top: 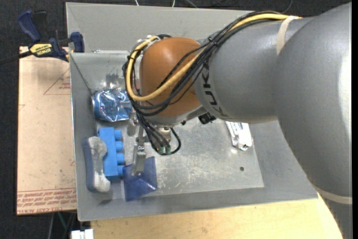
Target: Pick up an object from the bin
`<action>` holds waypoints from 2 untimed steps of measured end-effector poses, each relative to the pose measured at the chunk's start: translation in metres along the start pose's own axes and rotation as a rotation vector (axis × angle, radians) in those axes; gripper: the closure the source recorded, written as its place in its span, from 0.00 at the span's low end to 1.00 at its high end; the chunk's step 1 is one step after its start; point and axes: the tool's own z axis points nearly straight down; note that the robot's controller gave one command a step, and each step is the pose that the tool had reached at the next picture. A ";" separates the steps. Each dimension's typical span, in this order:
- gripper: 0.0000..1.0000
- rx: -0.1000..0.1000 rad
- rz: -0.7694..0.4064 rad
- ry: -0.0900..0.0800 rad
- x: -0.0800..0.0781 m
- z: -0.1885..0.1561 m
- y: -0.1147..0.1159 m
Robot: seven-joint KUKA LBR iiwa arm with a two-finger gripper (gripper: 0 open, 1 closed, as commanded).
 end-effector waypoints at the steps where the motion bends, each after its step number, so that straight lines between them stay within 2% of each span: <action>1: 0.00 -0.001 0.005 -0.007 -0.002 -0.005 -0.001; 2: 0.00 -0.004 -0.234 -0.020 0.046 0.082 -0.038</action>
Offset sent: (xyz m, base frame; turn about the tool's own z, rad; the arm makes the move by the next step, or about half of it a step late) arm -0.0516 -0.0391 -0.0835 -0.2404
